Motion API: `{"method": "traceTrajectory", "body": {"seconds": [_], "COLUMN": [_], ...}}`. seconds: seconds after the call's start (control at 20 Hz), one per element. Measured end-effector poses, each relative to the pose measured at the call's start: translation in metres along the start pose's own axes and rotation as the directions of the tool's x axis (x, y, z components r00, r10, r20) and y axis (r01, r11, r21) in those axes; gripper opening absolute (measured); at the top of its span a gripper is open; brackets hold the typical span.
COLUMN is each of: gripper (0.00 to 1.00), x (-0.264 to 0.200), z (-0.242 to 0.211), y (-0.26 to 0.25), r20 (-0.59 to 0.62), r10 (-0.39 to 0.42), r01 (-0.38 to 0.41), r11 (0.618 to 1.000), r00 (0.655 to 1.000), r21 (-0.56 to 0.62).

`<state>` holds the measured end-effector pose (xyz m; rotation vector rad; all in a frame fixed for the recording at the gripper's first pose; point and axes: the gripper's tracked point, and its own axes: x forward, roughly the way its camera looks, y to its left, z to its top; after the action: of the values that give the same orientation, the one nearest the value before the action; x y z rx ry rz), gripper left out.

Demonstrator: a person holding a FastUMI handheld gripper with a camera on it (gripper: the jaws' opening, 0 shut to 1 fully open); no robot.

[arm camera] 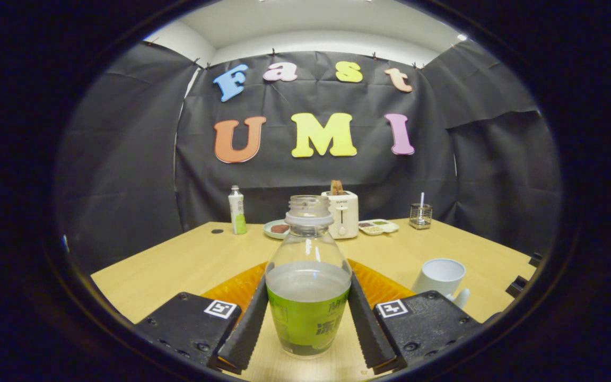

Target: Take the bottle from table, then pour the juice into the cup, finally place the bottle on the coaster

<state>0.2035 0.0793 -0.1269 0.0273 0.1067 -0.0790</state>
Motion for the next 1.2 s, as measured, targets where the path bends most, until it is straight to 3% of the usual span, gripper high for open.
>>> {"method": "traceTrajectory", "body": {"seconds": [0.2, 0.35, 0.7, 0.9, 1.2], "gripper": [0.81, 0.81, 0.81, 0.81, 0.80], "x": [-0.008, -0.010, -0.008, -0.002, 0.001], "z": [0.001, 0.004, 0.011, 0.014, 0.016], "y": [0.008, 0.005, -0.009, -0.016, -0.030], "r20": [-0.020, -0.027, -0.024, -0.021, 0.003], "r10": [0.039, 0.078, 0.140, 0.180, 0.226], "r01": [-0.038, -0.075, -0.125, -0.153, -0.178], "r11": [0.999, 0.990, 0.942, 0.891, 0.761], "r00": [0.999, 0.997, 0.990, 0.984, 0.974], "r21": [0.030, 0.116, 0.311, 0.427, 0.624]}}
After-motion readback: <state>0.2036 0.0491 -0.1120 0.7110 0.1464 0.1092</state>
